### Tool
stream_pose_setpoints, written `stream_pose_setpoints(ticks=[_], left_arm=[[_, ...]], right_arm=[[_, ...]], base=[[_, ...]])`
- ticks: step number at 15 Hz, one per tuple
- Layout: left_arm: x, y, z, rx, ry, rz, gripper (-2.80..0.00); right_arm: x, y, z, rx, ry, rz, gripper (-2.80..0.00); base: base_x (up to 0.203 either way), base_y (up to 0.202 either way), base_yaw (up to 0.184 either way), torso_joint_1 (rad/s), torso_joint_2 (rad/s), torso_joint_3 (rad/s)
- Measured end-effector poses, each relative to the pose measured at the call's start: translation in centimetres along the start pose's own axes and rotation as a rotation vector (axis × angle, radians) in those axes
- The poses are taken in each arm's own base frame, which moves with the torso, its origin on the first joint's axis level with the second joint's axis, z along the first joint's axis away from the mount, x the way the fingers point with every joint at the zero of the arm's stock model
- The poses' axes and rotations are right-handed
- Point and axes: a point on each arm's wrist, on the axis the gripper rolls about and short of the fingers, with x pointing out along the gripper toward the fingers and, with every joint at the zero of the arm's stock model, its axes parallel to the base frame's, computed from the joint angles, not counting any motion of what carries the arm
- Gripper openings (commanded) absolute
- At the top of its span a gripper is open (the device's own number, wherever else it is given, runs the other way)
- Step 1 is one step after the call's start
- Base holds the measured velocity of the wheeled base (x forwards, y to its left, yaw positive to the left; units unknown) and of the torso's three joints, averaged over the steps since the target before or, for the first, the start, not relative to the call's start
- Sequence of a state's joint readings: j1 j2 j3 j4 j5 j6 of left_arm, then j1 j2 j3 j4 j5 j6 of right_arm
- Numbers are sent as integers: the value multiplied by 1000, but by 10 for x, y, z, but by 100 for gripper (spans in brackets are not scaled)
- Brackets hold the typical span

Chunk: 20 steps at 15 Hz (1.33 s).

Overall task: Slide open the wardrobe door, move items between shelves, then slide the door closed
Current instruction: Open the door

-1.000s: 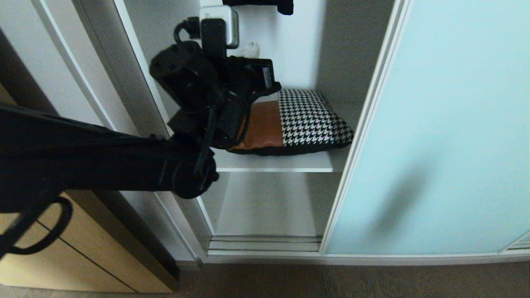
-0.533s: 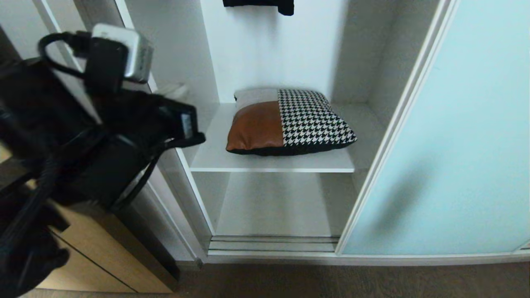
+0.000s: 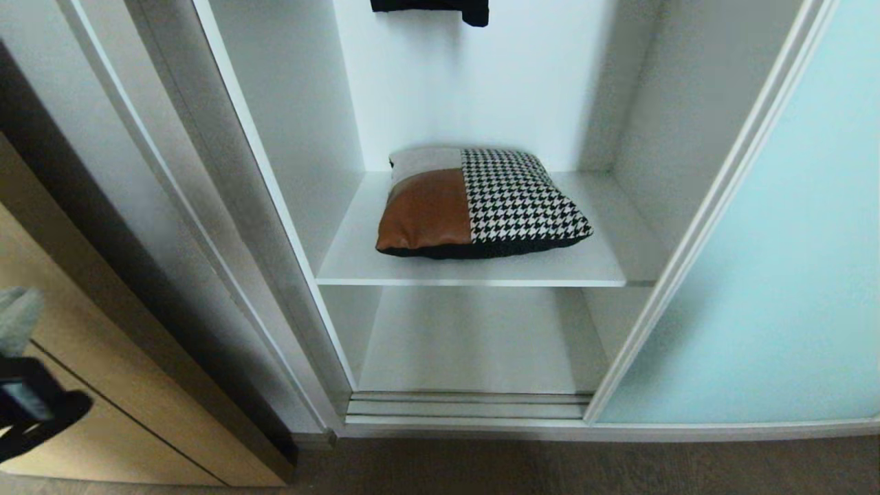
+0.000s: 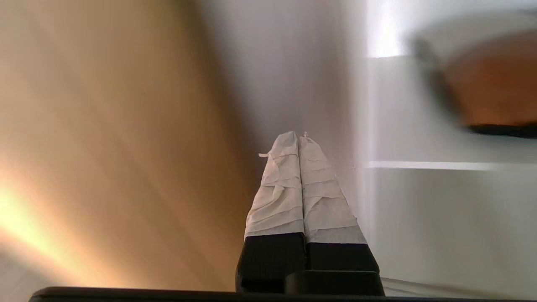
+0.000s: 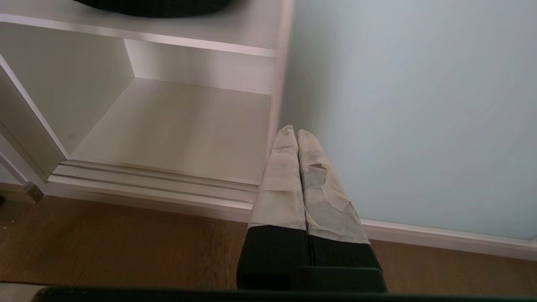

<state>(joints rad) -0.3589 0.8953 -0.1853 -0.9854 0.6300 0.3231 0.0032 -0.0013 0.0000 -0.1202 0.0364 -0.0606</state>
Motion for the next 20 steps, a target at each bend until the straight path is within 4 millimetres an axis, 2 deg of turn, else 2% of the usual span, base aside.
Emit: stream_pose_setpoints(ticks=[2,5,8,11,13,18,20], left_arm=[[-23,19,-16,-13,6,90,-280],[-54,38,-33,-49,-10,209,-280],[-82,48,-44,-83,-42,293,-280],[-103,50,-64,-130,-6,316,-280],[-114,47,-79,-124,27,206,-280],[-125,34,-107,-81,166,-278,-280],[-128,32,-110,-90,210,-339,-280]], right_arm=[[0,0,0,0,0,0,-280],[0,0,0,0,0,-2,-280],[0,0,0,0,0,0,-280],[0,0,0,0,0,0,-280],[0,0,0,2,0,0,-280],[0,0,0,1,0,-1,-280],[0,0,0,0,0,-1,-280]], base=[[0,0,0,0,0,0],[0,0,0,0,0,0],[0,0,0,0,0,0],[0,0,0,0,0,0],[0,0,0,0,0,0],[0,0,0,0,0,0],[0,0,0,0,0,0]])
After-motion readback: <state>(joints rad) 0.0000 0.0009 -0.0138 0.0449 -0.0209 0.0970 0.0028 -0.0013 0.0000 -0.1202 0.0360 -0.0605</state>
